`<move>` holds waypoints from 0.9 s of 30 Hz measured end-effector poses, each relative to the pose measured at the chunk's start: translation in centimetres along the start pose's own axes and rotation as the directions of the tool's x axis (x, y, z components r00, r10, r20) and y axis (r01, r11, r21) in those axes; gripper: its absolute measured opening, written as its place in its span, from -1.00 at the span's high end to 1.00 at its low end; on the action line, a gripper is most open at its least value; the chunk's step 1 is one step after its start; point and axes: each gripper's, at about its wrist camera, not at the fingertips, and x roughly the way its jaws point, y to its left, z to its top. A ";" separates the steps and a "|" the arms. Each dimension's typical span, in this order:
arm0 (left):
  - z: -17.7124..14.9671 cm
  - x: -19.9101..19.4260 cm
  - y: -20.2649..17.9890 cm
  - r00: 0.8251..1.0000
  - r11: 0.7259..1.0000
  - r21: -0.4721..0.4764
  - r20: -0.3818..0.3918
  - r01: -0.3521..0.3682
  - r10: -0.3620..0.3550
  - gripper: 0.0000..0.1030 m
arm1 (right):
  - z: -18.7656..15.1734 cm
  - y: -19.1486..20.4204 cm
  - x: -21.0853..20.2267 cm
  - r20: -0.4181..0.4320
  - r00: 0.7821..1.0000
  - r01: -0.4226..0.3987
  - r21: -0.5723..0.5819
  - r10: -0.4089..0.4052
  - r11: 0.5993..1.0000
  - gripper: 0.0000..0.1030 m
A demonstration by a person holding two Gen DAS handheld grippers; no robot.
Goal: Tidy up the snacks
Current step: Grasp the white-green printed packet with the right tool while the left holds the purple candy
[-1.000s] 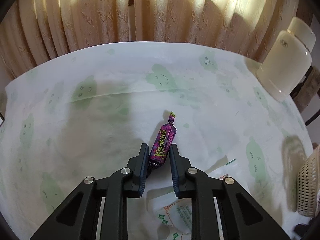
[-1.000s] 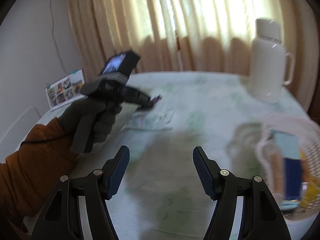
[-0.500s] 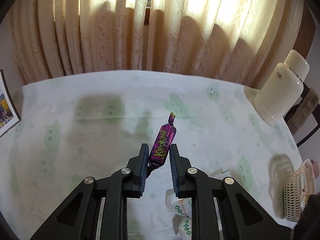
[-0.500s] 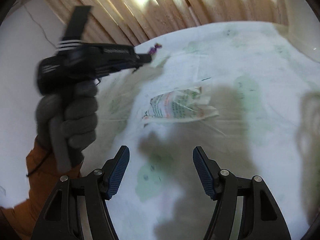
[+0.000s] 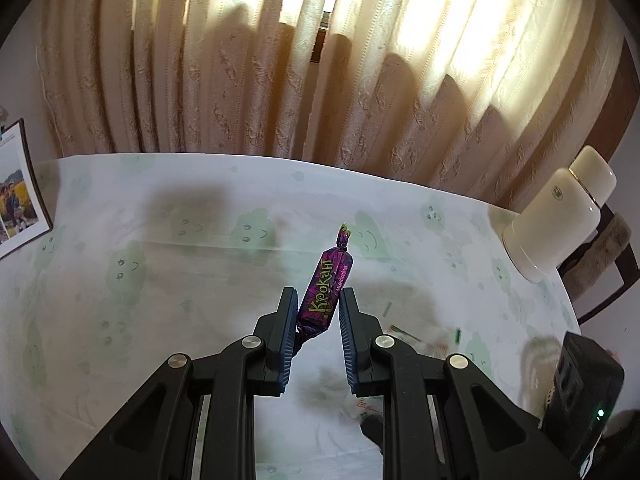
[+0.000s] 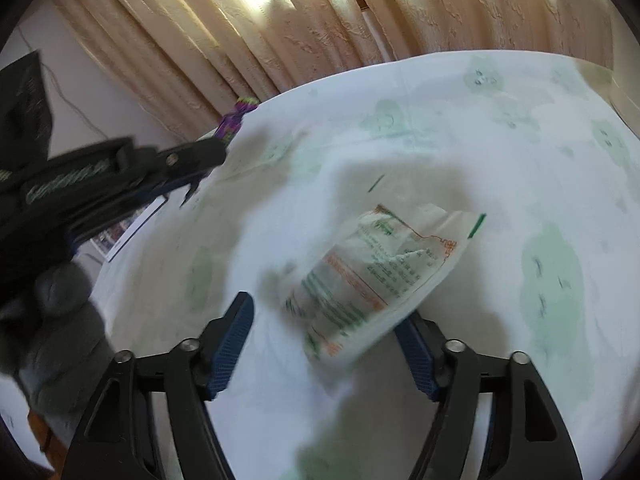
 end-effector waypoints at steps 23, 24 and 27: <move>0.6 -1.3 1.0 0.999 0.998 -0.058 0.011 0.033 -0.032 0.64 | 0.1 2.5 -0.2 0.116 0.948 0.310 -0.145 -0.295 0.940 0.23; 0.6 -1.5 0.9 0.999 0.998 -0.057 0.012 0.036 -0.035 0.64 | -0.1 2.5 -0.8 0.124 0.949 0.307 -0.137 -0.291 0.942 0.28; 0.6 -1.8 0.6 0.999 0.998 -0.049 0.018 0.047 -0.046 0.64 | -0.7 2.2 -3.0 0.148 0.951 0.290 -0.110 -0.273 0.951 0.47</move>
